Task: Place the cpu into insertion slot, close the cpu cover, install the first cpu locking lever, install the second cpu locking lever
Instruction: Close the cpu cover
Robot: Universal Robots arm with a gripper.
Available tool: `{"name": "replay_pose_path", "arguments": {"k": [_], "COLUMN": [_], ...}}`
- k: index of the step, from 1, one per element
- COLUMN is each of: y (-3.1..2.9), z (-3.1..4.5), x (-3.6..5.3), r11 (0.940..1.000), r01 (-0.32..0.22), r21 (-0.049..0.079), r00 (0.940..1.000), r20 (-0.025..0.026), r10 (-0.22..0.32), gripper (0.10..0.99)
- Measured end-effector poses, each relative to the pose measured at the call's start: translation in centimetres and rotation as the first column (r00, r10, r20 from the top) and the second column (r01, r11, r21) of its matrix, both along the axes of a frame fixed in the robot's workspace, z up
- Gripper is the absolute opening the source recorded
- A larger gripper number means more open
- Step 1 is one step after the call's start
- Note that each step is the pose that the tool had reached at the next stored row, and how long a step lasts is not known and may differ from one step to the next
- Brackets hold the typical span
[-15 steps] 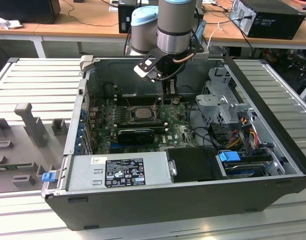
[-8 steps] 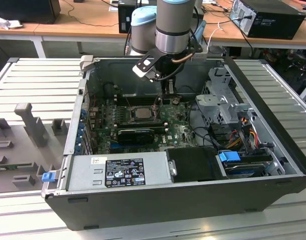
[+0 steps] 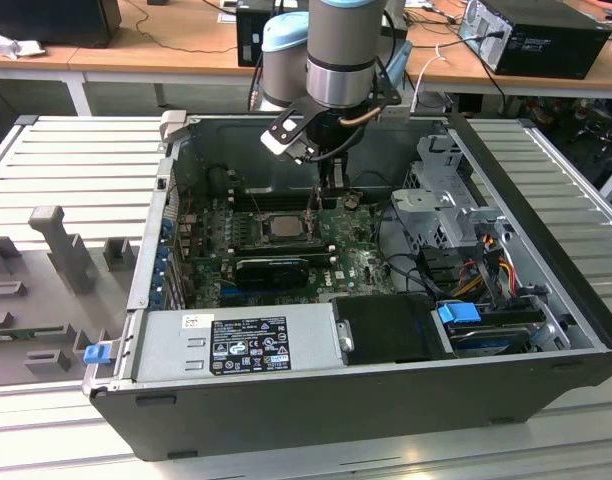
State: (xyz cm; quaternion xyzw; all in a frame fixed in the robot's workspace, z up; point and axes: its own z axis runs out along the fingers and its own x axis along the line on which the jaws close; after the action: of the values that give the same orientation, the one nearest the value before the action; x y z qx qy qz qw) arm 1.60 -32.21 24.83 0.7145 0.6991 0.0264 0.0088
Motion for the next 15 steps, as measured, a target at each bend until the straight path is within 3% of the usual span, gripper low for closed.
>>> {"name": "replay_pose_path", "arguments": {"k": [15], "y": [0.00], "z": [0.00], "x": [-0.85], "r11": [1.0000], "r01": [0.000], "r21": [0.000], "r00": [1.0000], "r20": [0.0000], "r10": [0.000], "gripper": [0.106]}}
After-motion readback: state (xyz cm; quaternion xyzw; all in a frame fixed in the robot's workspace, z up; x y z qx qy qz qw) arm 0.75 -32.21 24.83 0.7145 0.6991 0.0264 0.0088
